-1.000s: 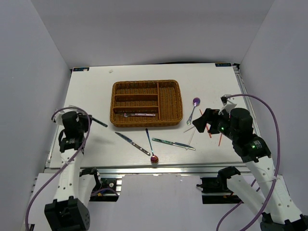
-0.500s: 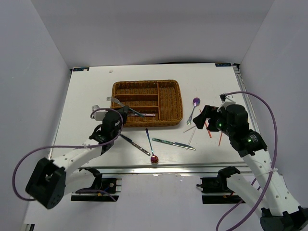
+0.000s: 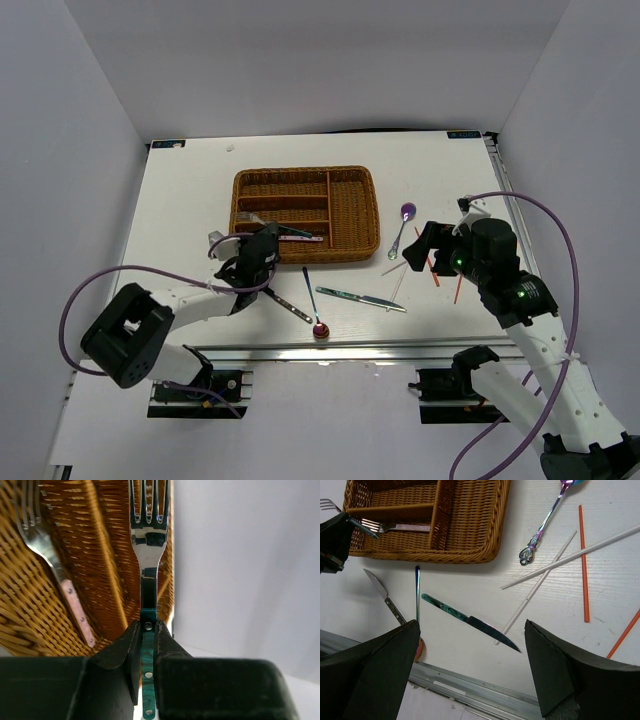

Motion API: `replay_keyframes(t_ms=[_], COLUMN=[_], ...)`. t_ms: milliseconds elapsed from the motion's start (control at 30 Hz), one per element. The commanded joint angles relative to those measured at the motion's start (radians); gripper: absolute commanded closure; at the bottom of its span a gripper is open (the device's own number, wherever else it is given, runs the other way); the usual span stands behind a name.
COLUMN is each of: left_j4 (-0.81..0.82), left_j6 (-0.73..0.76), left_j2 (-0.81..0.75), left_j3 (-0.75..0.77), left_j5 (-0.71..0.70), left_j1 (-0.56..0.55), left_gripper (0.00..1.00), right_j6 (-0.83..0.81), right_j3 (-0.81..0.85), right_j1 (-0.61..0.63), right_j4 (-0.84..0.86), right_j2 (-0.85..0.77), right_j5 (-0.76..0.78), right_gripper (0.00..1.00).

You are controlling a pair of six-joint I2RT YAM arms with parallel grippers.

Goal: Sort the eating utensils into containers

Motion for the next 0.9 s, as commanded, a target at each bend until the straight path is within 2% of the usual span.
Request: replay_keyframes(t_ms=[0,200,400,433,467,500,533,633,700,867], left_j4=[0.029,0.043,0.069,0.069,0.086,0.086,0.087,0.095,0.093,0.073], left_j6=[-0.081,-0.132,-0.121,-0.123,-0.123,-0.123,-0.124,-0.127,-0.130,-0.139], left_j2=[0.048,0.111,0.153,0.153,0.151,0.151,0.151,0.150,0.148,0.122], left_j3=[0.044,0.039,0.052,0.052,0.047,0.047,0.047,0.047,0.047,0.038], left_j5=[-0.058,-0.073,-0.035,-0.032,-0.030,-0.030,-0.032,-0.030,-0.026,-0.021], left_j1=[-0.027,-0.060,-0.062,-0.063,-0.065,-0.067,-0.065,-0.067,-0.068,-0.071], left_gripper=[1.00,1.00,0.92,0.85,0.72,0.72,0.65,0.55,0.52,0.37], right_j6=[-0.021,-0.034,-0.036,-0.036,-0.036,-0.036,-0.036,-0.041,-0.044,-0.045], right_j3=[0.034,0.023,0.025,0.023,0.020,0.019,0.019,0.020,0.022,0.033], right_j1=[-0.003,-0.001,-0.003,-0.003,-0.001,-0.001,-0.001,-0.002,-0.001,-0.001], right_j4=[0.001,-0.002,-0.011,-0.010,-0.010,-0.010,-0.011,-0.022,-0.028,-0.037], right_j2=[-0.006,-0.013,-0.018,-0.019,-0.027,-0.027,-0.029,-0.033,-0.036,-0.042], right_j5=[-0.017,-0.026,-0.061,-0.066,-0.070,-0.070,-0.069,-0.073,-0.075,-0.084], right_gripper=[0.11,0.11,0.11,0.11,0.11,0.11,0.11,0.11,0.11,0.11])
